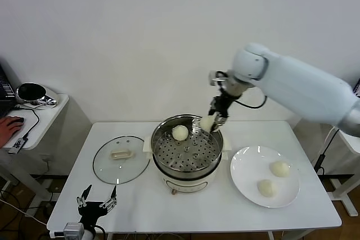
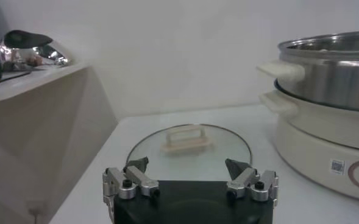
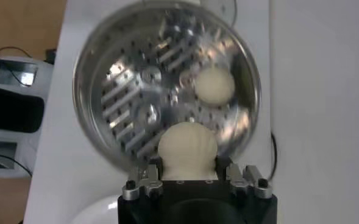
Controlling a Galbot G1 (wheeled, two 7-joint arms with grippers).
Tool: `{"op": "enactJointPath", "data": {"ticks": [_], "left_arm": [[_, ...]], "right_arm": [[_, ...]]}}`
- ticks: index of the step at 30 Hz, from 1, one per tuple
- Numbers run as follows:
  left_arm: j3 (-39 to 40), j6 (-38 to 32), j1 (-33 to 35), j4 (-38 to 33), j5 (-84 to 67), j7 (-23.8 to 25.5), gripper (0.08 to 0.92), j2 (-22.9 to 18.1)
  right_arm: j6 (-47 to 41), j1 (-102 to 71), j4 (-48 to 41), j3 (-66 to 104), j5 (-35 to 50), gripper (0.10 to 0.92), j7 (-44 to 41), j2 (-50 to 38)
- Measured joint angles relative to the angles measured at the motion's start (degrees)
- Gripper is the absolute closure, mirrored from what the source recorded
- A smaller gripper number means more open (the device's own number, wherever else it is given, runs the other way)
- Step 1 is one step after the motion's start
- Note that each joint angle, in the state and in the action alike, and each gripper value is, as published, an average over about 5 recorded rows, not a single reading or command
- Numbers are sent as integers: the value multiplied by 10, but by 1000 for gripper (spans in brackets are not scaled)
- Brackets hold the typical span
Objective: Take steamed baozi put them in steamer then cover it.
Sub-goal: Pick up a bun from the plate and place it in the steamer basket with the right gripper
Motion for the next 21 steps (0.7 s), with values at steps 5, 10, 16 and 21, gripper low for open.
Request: {"op": "enactJointPath", "data": {"ticks": [5,10,16,21], "left_arm": [[-4,4,0,-5,-5,-1,177,-2],[-4,7,-2,-5,-8,-1,177,-3],[-3,8,-7,-5,-13,-1,177,-3],[0,8,-10,0,-16,-2,177,-4]], "right_arm": [[-8,-4,-22,-22,3,491,1,54],[-10,-15,-50,-39,1,491,2,103],[-10,-33,-85,-57,-10,491,5,153],[-8,-47,-102,-68,-21,491,9,175]]}}
